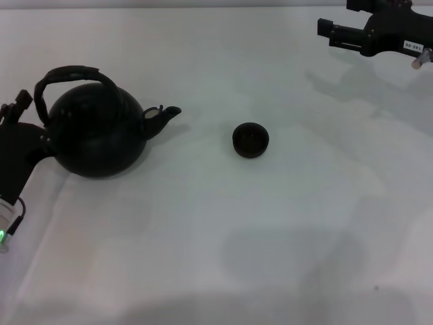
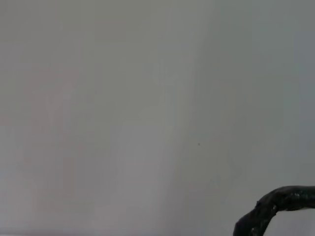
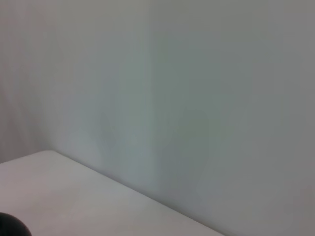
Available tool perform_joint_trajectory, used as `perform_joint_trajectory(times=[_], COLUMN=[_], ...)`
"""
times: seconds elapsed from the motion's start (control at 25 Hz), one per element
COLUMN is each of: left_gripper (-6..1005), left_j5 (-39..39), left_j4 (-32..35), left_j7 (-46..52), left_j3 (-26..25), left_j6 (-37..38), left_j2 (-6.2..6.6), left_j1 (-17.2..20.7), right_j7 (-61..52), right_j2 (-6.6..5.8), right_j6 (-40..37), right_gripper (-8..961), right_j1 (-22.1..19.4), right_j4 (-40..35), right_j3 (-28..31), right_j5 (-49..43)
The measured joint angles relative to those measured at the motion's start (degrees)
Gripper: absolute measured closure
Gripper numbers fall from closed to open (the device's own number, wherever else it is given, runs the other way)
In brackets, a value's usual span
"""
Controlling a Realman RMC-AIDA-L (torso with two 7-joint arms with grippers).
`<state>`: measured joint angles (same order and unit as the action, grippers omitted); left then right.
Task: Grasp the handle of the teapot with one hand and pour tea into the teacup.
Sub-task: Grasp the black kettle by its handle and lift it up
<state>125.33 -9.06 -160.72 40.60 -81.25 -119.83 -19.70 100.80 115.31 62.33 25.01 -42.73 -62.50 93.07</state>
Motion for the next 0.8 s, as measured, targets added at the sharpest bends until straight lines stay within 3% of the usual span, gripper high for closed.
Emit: perform_joint_trajectory(times=[0.44,0.64,0.8], left_gripper=[172,257,403], left_j5=[-0.48,-1.07,-1.11], left_j4=[-2.41,-2.90,-3.08], left_j7=[-0.15,-0.07,0.59], left_j3=[-1.61,-1.45,-1.67], left_j6=[-0.64,-1.38,-1.53], left_j2=[-0.05,0.01,0.17], left_j1=[0.57,0.78,0.81], right_j7=[0.01,0.01,0.01], right_j2=[-0.13,-0.17,-0.18], right_j6=[-0.80,-1.06,-1.15], right_gripper=[108,109,109], right_j1=[0.15,0.25,0.09], right_j4=[1.01,1.24,1.33], right_j3=[0.02,0.02,-0.11], right_j5=[-0.08,-0.36,-0.47])
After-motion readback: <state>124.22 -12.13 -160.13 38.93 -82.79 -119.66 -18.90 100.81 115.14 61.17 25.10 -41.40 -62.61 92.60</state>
